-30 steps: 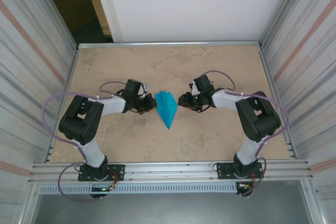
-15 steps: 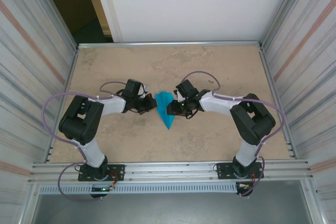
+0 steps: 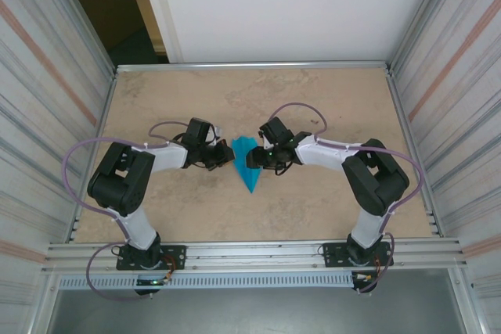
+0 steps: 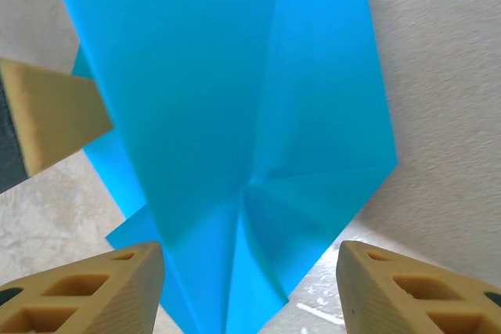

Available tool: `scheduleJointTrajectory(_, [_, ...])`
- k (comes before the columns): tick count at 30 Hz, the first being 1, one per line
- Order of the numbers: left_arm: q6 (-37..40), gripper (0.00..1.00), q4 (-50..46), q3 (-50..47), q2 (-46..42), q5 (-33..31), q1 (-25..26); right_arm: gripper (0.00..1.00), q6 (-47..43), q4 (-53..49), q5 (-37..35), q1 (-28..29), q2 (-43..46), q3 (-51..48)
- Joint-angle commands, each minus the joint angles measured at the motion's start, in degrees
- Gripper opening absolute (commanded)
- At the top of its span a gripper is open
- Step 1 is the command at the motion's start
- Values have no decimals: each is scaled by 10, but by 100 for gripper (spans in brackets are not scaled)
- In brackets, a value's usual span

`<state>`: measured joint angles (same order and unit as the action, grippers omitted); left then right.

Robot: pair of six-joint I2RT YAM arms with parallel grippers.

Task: Fold a paper plane with a square sheet of paper (pick it up from the middle)
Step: Move the paper plane to the top-center of the table.

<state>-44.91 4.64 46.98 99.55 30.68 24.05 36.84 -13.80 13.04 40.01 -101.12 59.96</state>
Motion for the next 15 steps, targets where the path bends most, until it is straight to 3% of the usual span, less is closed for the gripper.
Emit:
scheduleJointTrajectory(1, [0, 6, 7, -5, -3, 12, -1, 60, 0, 0, 0, -4, 2, -2])
scheduleJointTrajectory(8, [-2, 6, 5, -2, -4, 15, -1, 60, -16, 13, 52, 13, -9, 7])
scheduleJointTrajectory(15, [-3, 6, 4, 1, -9, 18, -1, 57, -17, -5, 59, 39, -26, 27])
